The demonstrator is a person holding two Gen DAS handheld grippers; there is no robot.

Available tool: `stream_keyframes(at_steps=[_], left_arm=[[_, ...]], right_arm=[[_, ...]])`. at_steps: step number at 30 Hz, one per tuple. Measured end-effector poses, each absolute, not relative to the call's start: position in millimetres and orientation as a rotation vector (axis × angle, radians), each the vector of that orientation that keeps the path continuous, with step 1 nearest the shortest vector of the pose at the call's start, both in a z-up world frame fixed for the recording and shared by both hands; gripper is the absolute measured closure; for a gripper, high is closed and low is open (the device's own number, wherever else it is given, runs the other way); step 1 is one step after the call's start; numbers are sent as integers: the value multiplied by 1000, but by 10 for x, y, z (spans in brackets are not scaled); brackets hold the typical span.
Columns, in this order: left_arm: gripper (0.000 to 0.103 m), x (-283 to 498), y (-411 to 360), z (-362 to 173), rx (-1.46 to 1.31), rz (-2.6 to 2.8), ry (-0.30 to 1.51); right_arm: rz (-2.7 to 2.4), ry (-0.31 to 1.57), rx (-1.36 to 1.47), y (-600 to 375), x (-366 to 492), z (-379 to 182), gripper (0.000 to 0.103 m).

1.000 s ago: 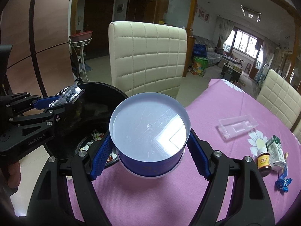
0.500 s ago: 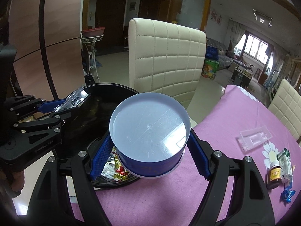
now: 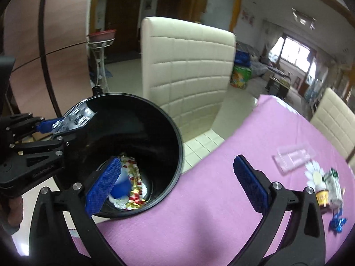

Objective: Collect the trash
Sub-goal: 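Carry the blister pack and blue cup over the bin and release both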

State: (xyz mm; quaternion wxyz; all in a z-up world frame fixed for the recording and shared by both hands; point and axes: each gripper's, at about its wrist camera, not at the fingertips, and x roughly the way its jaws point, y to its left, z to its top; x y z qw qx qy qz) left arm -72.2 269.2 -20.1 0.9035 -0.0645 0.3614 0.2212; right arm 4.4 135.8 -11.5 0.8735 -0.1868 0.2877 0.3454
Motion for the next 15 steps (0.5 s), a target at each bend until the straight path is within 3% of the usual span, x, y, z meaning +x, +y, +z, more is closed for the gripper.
stream_keyframes(at_steps=[1,2,4,15], left_arm=[[57,-705,2683,-207,-137,453,756],[40,-687,2673,-211,-146,451,766],[29,-674,2668,-208,-161,447,756],[25,-489,2294,-163,-107,384,749]], right_arm=[[717,608,-380,1303,64,-113,3],[708,614,-369,1244,80,-113,3],[697,626,-353,1152,116,-111,3],[619,652,-298,678,275,-151,3]])
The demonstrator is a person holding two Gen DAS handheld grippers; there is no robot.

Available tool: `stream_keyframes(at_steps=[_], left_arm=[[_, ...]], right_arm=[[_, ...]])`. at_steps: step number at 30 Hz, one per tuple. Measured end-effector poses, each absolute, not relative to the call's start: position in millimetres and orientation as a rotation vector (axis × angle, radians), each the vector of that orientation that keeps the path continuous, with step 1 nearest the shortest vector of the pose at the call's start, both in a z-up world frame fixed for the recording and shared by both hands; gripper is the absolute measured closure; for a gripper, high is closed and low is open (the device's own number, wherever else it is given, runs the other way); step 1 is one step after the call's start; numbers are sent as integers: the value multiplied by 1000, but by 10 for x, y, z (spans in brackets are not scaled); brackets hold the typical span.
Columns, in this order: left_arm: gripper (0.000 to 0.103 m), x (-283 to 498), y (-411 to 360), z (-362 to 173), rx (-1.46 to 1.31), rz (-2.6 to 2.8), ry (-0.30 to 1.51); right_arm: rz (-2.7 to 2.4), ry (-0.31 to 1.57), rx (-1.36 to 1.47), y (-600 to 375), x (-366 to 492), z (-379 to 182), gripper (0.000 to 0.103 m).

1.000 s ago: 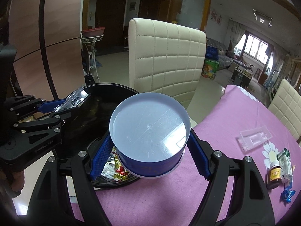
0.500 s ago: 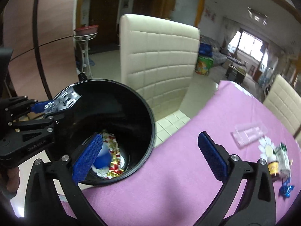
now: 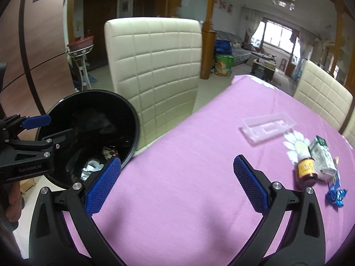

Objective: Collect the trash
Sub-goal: 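Carry the blister pack and blue cup over the bin and release both, then grasp the brown medicine bottle with the left tool while the right tool grasps the blue candy wrapper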

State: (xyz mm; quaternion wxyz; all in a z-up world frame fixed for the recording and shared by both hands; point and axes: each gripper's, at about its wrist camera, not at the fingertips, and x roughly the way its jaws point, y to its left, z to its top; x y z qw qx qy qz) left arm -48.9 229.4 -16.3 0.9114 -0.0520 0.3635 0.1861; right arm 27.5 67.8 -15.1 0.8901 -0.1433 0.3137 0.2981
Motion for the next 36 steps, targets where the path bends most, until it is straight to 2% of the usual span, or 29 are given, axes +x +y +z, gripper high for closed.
stream_keyframes(at_steps=[19,25,36], left_arm=[[25,228,781,-120,73,58,777],[25,544,408,-155,73,-15,776],[25,1230,-397,-246,103,-134,849]], right_arm=[[248,657,-204,-983,840,-178,3],[101,672,-194,-1557,1109,-215,10],[0,793,-118,-2092,1564,-471,10]])
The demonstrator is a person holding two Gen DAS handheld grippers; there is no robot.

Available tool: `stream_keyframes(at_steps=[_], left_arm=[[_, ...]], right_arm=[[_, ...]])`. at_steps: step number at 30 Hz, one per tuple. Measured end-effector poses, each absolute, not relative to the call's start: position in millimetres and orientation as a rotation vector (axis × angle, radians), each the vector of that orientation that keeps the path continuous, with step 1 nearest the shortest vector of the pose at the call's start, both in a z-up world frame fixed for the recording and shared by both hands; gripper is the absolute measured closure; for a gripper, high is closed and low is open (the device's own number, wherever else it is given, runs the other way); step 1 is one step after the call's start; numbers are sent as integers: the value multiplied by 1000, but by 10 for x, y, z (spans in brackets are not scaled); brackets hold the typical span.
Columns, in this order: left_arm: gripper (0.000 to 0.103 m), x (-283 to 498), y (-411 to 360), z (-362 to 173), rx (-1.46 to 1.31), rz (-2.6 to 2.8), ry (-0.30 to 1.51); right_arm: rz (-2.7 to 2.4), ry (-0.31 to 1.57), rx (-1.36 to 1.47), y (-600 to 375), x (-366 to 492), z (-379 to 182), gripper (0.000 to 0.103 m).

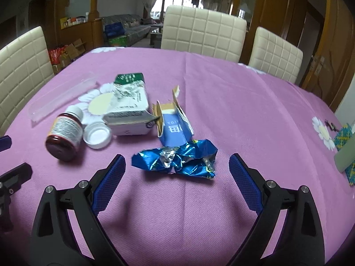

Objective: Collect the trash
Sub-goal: 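Grasp the brown medicine bottle with the left tool while the right tool grasps the blue candy wrapper, then carry the bottle and candy wrapper over the bin and open both tools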

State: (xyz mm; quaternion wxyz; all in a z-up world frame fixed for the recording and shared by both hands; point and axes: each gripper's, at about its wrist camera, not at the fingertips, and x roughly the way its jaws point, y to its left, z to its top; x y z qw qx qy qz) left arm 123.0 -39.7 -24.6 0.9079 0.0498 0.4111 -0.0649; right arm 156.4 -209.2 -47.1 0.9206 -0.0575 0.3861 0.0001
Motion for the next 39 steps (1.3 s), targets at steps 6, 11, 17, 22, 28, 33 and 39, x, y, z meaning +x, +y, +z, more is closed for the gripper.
stream_keyframes(at_steps=[6,11,17,22,28,33,39], left_arm=[[25,1502,-632,-350,170,-87,841],[25,1664,-673,-429,161,-80,852],[54,1645,-601,-449,150,-111,861],[54,1507,-502,-410,136,-134,856],[54,1175,-332,-313,137,-154,821],[54,919,-135,-225,109,-156,796],[54,673,118,-150,99,-138,768]], right_arm=[[18,883,-99,-2147,1689,-590,49],[17,880,-74,-2224,1666,-590,70],[17,874,-67,-2239,1554,-559,72],[51,868,-33,-2243,1446,-486,72],[96,832,-88,-2050,1202,-363,72],[161,802,-126,-1810,1011,-247,72],[232,786,-176,-1489,891,-200,72]])
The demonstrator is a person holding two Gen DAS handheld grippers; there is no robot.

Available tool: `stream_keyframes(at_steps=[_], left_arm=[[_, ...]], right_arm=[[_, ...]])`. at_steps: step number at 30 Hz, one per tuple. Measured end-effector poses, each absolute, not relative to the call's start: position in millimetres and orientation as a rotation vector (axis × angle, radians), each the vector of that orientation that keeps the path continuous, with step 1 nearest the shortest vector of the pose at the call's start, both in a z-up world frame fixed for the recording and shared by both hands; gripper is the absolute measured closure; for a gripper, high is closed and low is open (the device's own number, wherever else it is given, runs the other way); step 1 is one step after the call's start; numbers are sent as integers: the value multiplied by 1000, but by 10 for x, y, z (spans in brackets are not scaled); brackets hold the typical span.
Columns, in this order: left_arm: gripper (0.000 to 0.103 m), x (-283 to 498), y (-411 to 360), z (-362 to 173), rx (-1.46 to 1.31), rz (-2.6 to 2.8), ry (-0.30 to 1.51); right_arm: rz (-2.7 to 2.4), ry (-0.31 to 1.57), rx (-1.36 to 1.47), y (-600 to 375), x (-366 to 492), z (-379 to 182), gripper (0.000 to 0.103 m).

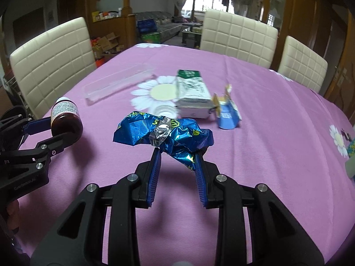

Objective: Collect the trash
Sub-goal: 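Carry the bottle and candy wrapper over the bin and open both tools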

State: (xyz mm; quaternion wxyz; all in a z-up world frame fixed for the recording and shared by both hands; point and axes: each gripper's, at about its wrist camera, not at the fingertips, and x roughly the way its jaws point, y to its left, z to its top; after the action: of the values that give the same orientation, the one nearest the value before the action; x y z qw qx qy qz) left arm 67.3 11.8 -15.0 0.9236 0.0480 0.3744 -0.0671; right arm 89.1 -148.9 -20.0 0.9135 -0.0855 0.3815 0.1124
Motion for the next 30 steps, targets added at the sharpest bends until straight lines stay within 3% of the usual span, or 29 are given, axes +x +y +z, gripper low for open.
stream_keyframes(at_steps=[30], left_arm=[[54,-67,1499,-71,73,122,708]], right_arm=[[541,707,-402,305,446,-72,72]])
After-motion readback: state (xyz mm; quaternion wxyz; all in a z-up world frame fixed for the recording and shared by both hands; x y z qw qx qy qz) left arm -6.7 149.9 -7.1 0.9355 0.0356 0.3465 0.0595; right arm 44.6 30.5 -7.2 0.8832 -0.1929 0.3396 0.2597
